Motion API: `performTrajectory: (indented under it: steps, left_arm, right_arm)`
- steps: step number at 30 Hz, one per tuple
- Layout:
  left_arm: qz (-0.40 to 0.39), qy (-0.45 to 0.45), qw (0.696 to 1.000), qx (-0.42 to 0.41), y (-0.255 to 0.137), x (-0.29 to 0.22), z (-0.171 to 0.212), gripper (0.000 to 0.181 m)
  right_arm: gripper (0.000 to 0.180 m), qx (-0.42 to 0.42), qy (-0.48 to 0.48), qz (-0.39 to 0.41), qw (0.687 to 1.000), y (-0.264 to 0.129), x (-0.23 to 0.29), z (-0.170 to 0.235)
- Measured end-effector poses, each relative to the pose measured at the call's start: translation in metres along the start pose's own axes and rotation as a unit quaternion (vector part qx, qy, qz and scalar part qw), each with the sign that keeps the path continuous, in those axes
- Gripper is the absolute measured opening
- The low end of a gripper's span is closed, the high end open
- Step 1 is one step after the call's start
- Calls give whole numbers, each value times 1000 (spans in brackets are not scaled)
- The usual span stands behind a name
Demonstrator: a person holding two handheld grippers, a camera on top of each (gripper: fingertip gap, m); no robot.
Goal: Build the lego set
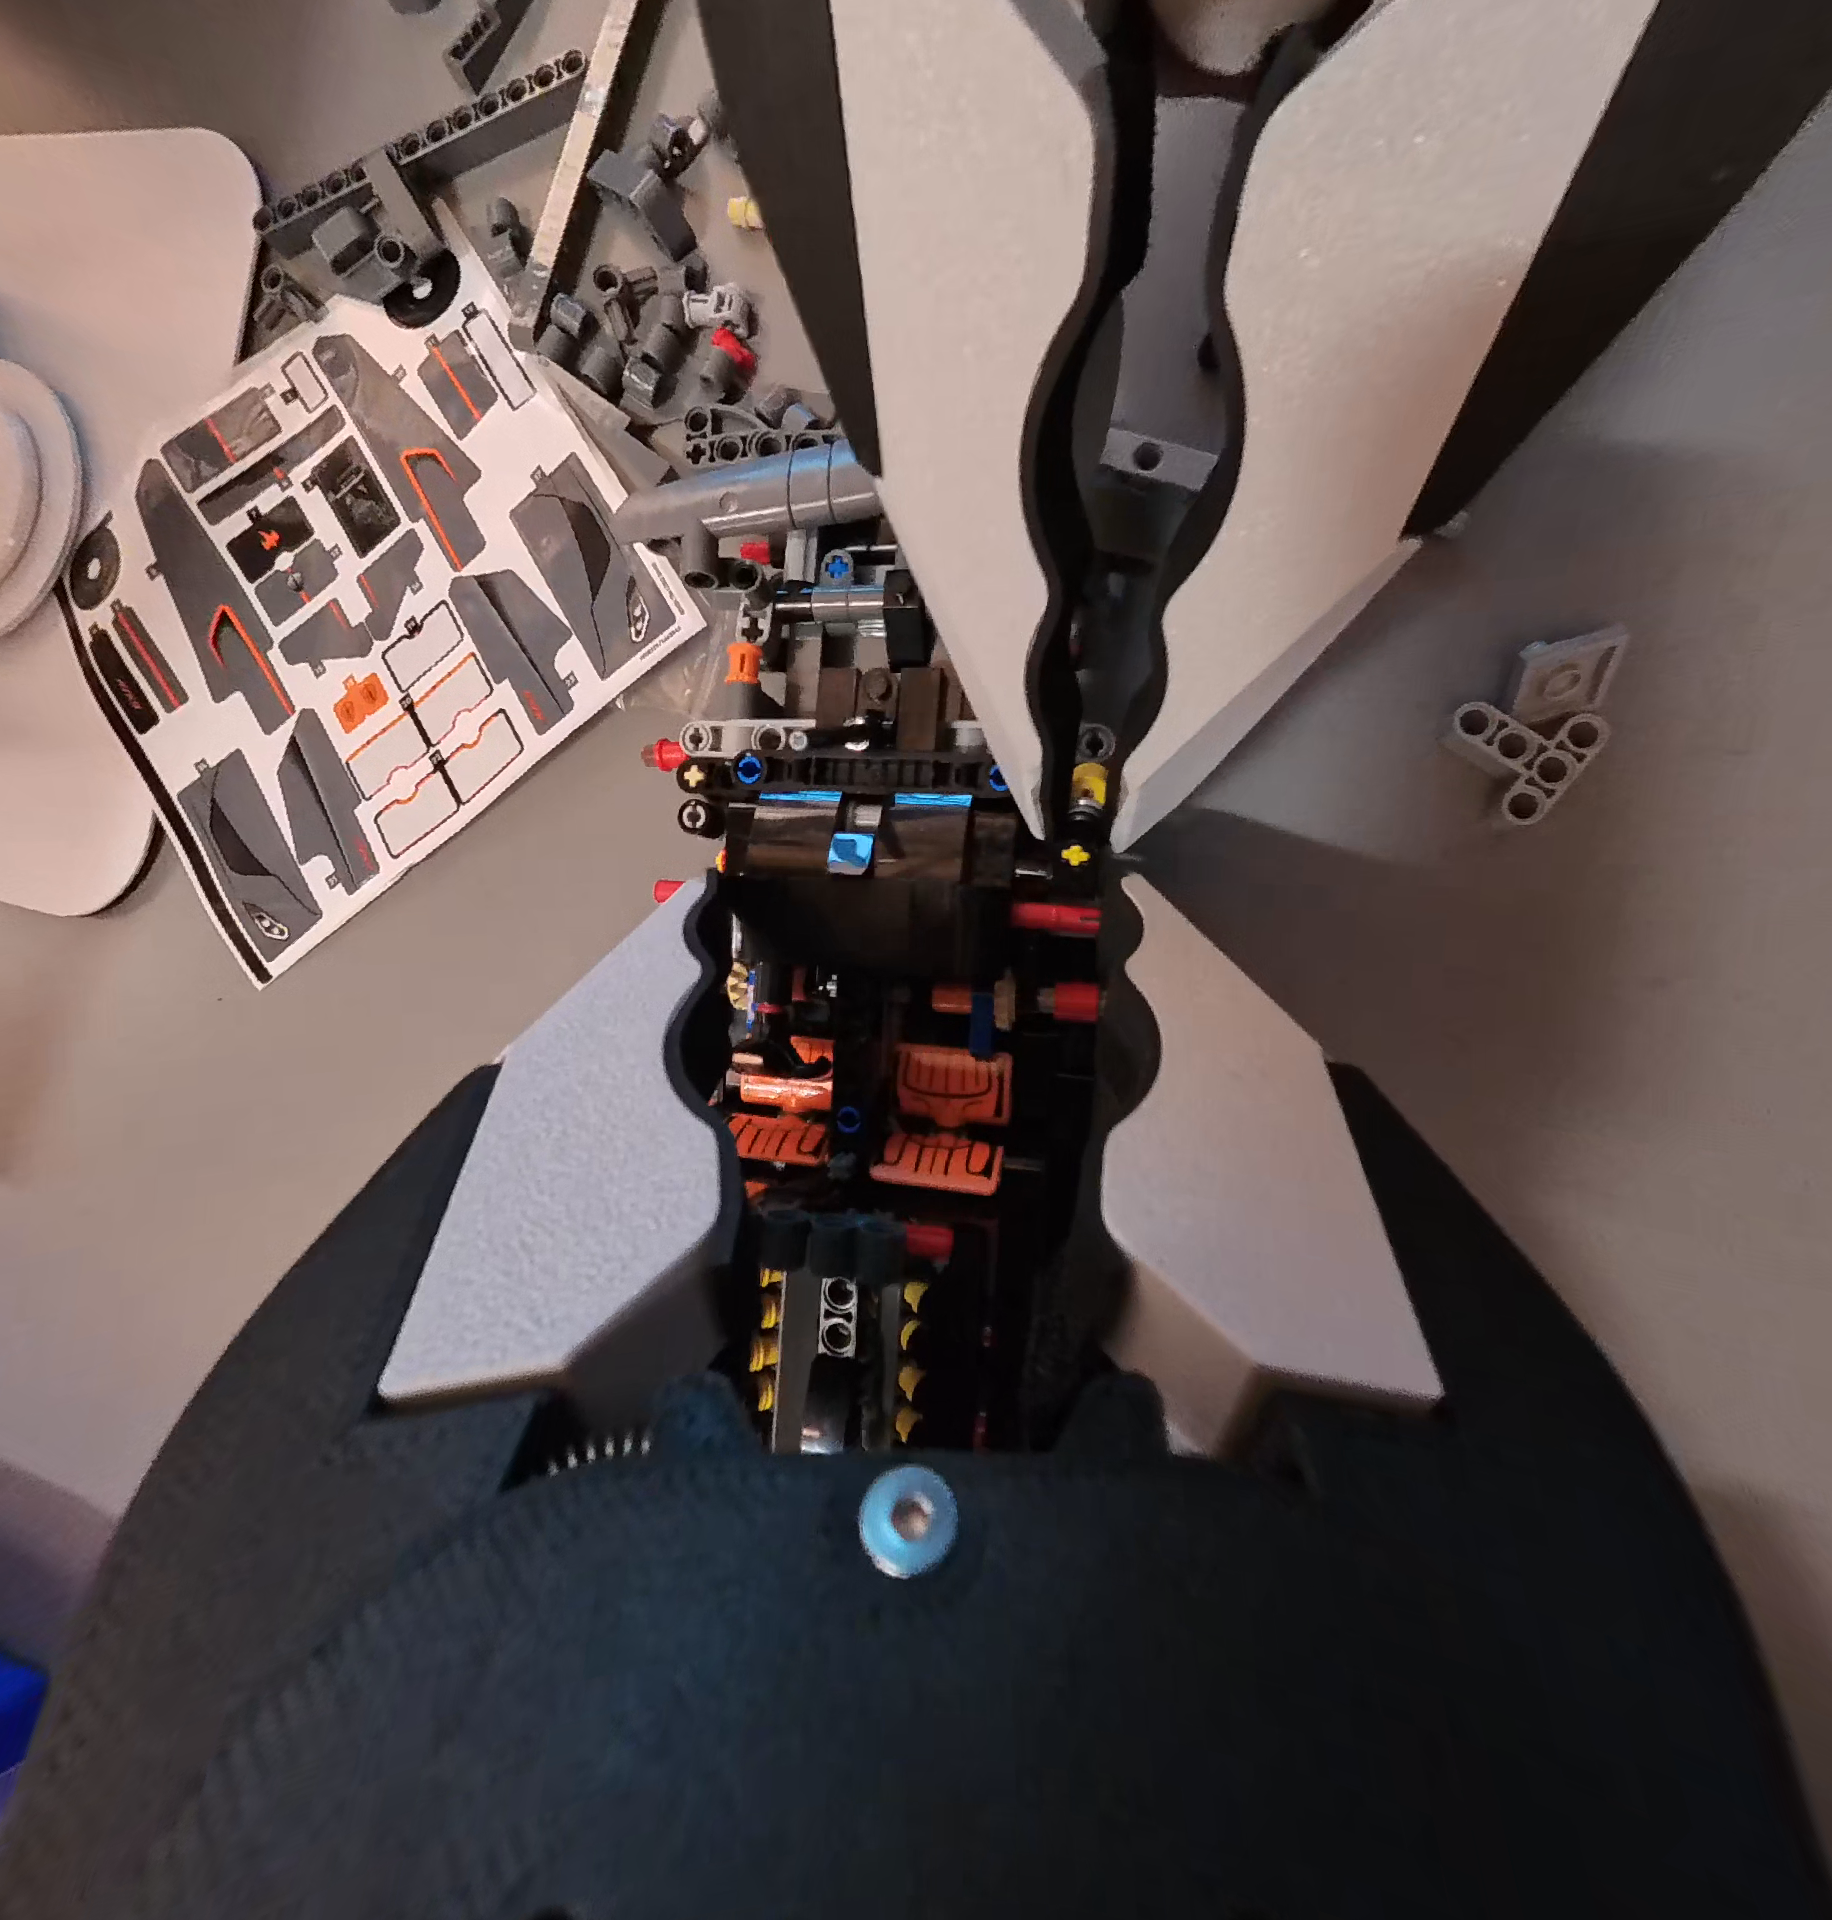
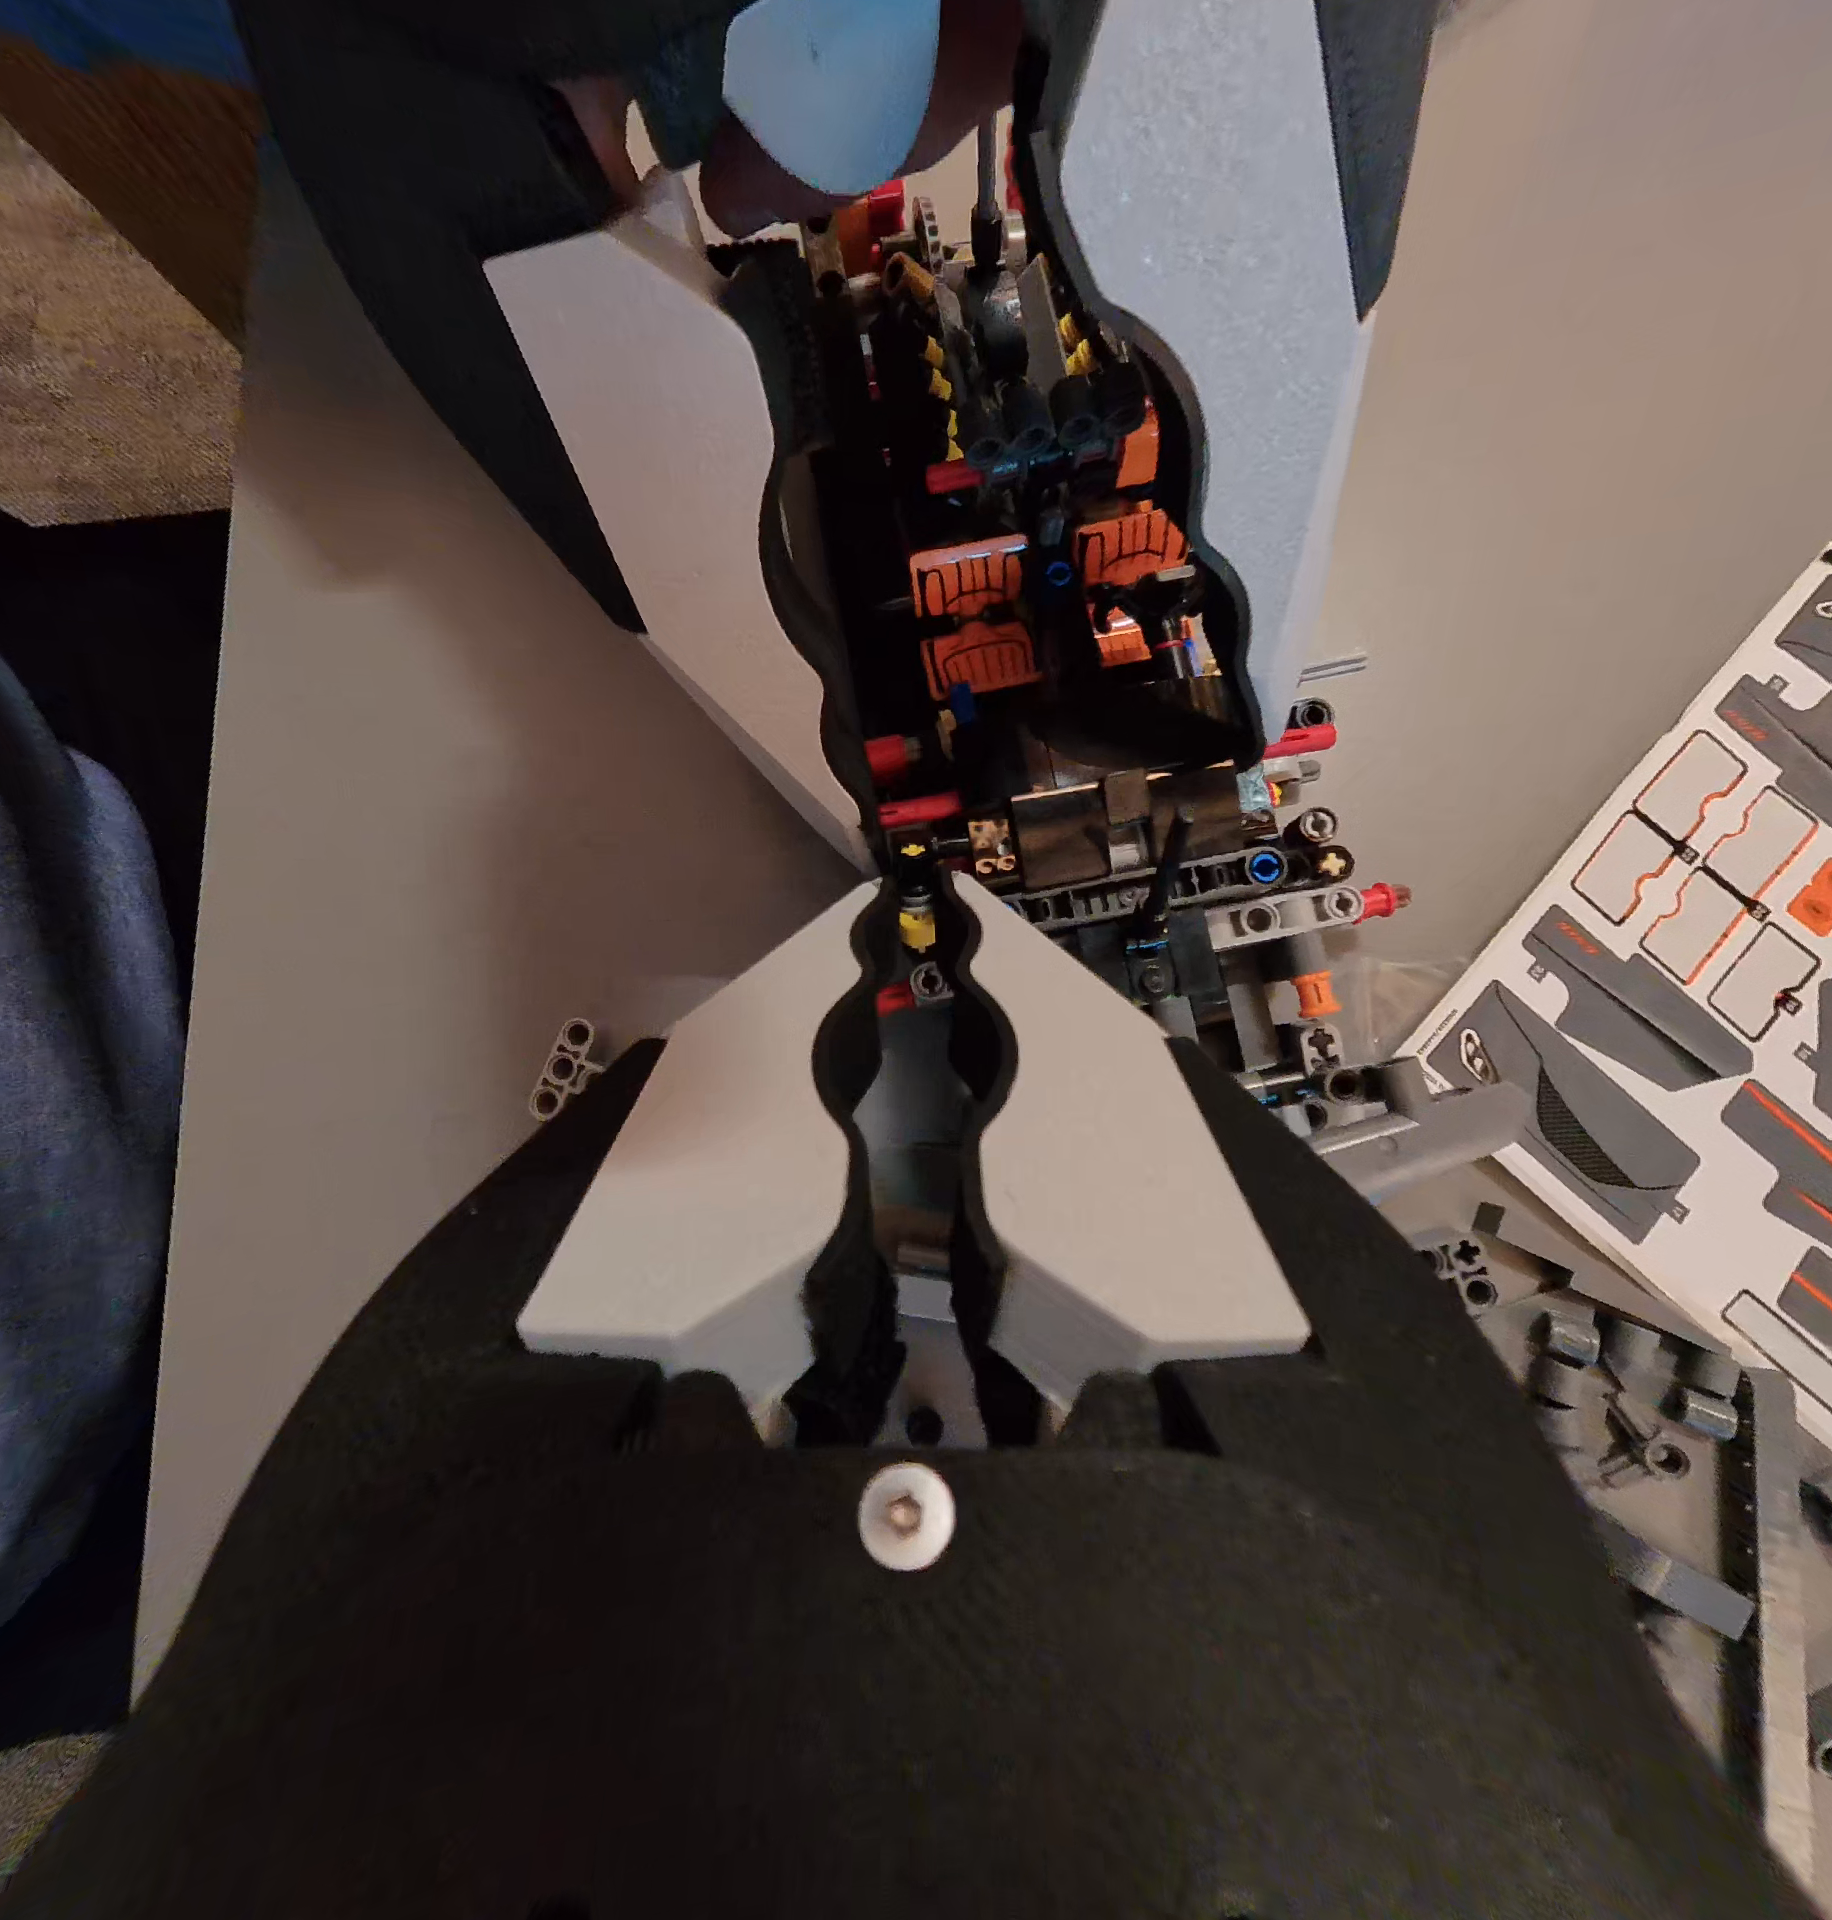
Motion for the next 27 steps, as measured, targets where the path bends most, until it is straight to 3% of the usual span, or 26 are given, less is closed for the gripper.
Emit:
performTrajectory:
  steps: [1,12,27]
  left_arm:
    - [-1,1,1000,-2,0,0,0,69]
    - [-2,-1,1000,-12,0,-2,0,69]
    - [-35,10,999,-28,-4,-3,-7,65]
  right_arm:
    - [4,4,-7,1,1000,0,0,0]
    - [3,31,-67,-22,997,-1,-2,-1]
    - [4,-8,-54,-35,998,-3,-5,4]
Point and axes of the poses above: each gripper's, where its closed fingertips meet, y out along the fingers, z out of its underside, x = y × z across the jaws, the point moved 5 cm from there along -y, back along the fingers, and after that the axes turned 9 degrees about -y, right-handed, at the moved point
